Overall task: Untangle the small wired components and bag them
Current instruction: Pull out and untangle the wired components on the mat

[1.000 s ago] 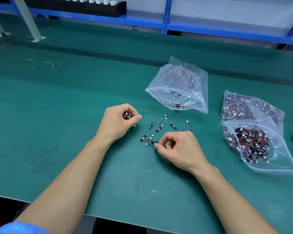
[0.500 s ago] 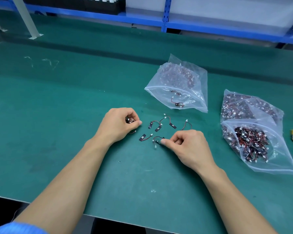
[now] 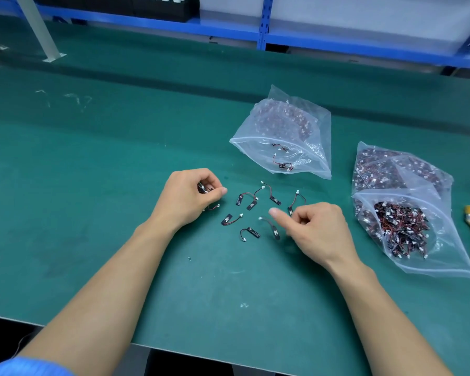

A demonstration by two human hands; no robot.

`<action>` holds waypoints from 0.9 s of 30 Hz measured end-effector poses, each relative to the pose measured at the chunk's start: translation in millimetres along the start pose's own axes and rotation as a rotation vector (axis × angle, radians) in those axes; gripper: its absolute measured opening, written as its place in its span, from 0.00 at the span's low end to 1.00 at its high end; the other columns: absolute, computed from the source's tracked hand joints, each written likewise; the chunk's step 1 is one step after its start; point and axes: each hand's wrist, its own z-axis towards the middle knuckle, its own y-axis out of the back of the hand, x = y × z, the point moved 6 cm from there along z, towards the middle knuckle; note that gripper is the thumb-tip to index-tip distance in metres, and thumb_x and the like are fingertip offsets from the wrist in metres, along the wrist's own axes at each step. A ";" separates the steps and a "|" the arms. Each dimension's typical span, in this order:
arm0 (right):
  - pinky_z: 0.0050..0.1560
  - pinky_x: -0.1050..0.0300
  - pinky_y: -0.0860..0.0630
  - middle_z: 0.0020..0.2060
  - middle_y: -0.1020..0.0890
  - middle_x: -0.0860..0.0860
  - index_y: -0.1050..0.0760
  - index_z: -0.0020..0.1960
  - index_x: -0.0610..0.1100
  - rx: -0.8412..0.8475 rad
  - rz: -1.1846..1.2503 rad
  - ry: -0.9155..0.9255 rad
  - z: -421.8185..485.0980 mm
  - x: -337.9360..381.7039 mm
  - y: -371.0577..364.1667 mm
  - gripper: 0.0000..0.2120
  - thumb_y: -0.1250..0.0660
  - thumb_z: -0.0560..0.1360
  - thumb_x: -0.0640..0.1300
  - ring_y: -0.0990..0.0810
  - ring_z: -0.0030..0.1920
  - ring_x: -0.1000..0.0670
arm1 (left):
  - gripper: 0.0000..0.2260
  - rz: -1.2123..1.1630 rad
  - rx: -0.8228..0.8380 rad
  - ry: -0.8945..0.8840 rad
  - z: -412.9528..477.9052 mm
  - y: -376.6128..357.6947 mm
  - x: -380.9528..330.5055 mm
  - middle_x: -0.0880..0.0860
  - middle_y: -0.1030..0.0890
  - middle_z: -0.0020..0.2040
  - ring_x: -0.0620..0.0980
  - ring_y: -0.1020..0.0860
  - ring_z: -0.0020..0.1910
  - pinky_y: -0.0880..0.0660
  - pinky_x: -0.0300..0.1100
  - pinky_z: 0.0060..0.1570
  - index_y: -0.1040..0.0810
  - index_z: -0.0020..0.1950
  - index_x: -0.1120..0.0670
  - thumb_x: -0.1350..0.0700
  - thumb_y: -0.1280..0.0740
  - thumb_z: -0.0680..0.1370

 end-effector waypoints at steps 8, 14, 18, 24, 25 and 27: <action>0.34 0.57 0.30 0.27 0.22 0.58 0.21 0.33 0.51 0.018 0.190 0.086 4.4 33.4 -14.6 0.15 0.28 0.74 0.59 0.28 0.27 0.57 | 0.08 -0.335 -0.065 0.085 -0.2 -0.8 -6.9 0.42 0.23 0.30 0.43 0.29 0.27 0.31 0.32 0.29 0.19 0.37 0.48 0.53 0.24 0.74; 0.35 0.63 0.29 0.34 0.16 0.57 0.16 0.43 0.52 0.144 0.236 0.098 17.4 72.8 -46.4 0.15 0.28 0.71 0.64 0.23 0.31 0.60 | 0.09 -0.532 0.031 0.060 -5.1 -9.9 -23.6 0.44 0.22 0.31 0.43 0.29 0.27 0.31 0.33 0.28 0.19 0.36 0.49 0.57 0.26 0.76; 0.38 0.65 0.29 0.32 0.16 0.54 0.16 0.41 0.48 0.197 0.457 0.070 23.0 76.1 -52.3 0.05 0.25 0.74 0.48 0.22 0.33 0.58 | 0.10 -0.589 0.064 0.086 -5.6 -12.2 -27.5 0.45 0.22 0.31 0.44 0.29 0.27 0.32 0.34 0.27 0.19 0.37 0.47 0.55 0.27 0.77; 0.28 0.58 0.41 0.35 0.13 0.50 0.24 0.43 0.48 0.198 0.643 -0.018 22.5 65.1 -50.8 0.06 0.30 0.78 0.42 0.39 0.27 0.47 | 0.09 -0.707 0.046 0.170 -5.2 -10.7 -22.5 0.48 0.26 0.29 0.47 0.31 0.26 0.34 0.36 0.26 0.19 0.37 0.48 0.52 0.28 0.77; 0.28 0.57 0.41 0.35 0.13 0.49 0.25 0.43 0.48 0.198 0.646 -0.005 22.3 64.1 -50.0 0.06 0.31 0.78 0.42 0.40 0.27 0.46 | 0.09 -0.715 0.035 0.185 -5.2 -10.3 -21.5 0.48 0.26 0.29 0.47 0.32 0.26 0.35 0.36 0.26 0.19 0.37 0.48 0.53 0.28 0.77; 0.28 0.58 0.39 0.35 0.14 0.50 0.26 0.45 0.49 0.194 0.627 0.049 21.2 66.1 -48.6 0.06 0.32 0.79 0.41 0.38 0.25 0.48 | 0.09 -0.730 0.008 0.208 -4.5 -8.7 -19.5 0.48 0.27 0.29 0.47 0.32 0.26 0.35 0.36 0.26 0.19 0.37 0.48 0.53 0.28 0.78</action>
